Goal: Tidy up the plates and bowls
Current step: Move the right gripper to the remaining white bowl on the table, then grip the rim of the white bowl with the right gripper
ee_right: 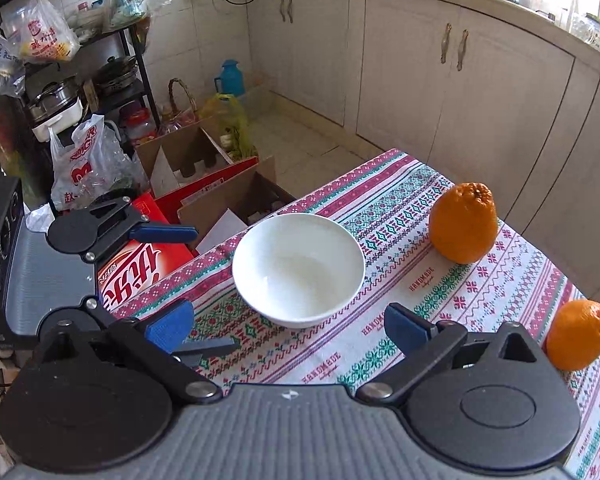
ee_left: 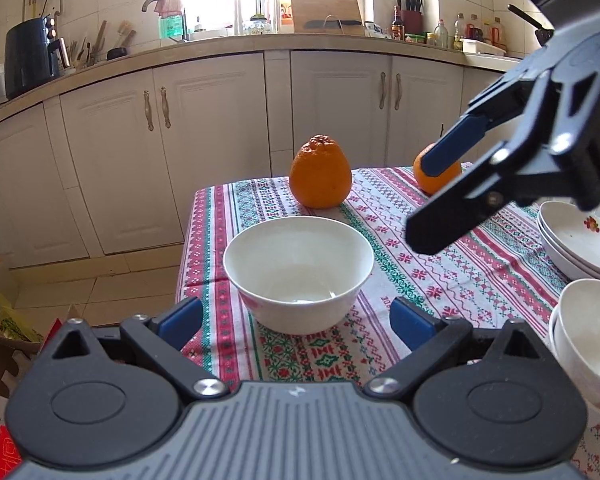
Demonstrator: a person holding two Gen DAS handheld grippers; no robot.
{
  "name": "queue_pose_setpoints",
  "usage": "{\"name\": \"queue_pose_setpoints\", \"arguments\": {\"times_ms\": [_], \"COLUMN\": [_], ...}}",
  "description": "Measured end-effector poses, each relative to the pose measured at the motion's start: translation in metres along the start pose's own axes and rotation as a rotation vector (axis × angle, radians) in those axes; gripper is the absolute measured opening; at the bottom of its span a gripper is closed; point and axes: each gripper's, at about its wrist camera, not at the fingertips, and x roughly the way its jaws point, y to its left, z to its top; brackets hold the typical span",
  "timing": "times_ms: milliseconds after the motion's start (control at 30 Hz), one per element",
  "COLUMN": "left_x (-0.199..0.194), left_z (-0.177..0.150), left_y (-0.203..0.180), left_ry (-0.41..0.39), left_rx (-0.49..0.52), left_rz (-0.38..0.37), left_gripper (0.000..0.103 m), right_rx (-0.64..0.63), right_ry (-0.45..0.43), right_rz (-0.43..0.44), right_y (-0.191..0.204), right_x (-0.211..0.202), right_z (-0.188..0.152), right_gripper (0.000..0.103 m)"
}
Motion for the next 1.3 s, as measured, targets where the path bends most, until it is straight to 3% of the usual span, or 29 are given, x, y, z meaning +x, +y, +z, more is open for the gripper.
{"name": "queue_pose_setpoints", "arguments": {"times_ms": [300,467,1033,1300], "left_x": [0.024,0.035,0.049,0.049], "left_z": [0.003,0.002,0.001,0.002], "left_y": [0.002,0.007,0.009,0.009], "left_ry": [0.019,0.046,0.069,0.072], "left_rx": [-0.001,-0.020,-0.017,-0.011], "left_rz": [-0.021,-0.035,-0.061,-0.062], "left_gripper": [0.096,0.085,0.083,0.083], "right_rx": [0.026,0.040,0.080,0.086], "right_ry": [0.051,0.076,0.115,0.113], "right_rz": [0.052,0.072,0.111,0.129], "right_y": [-0.029,-0.041,-0.057,-0.058], "right_x": [0.042,0.064,0.105,0.105], "right_z": [0.020,0.026,0.033,0.031], "right_gripper": [0.095,0.090,0.058,0.057]}}
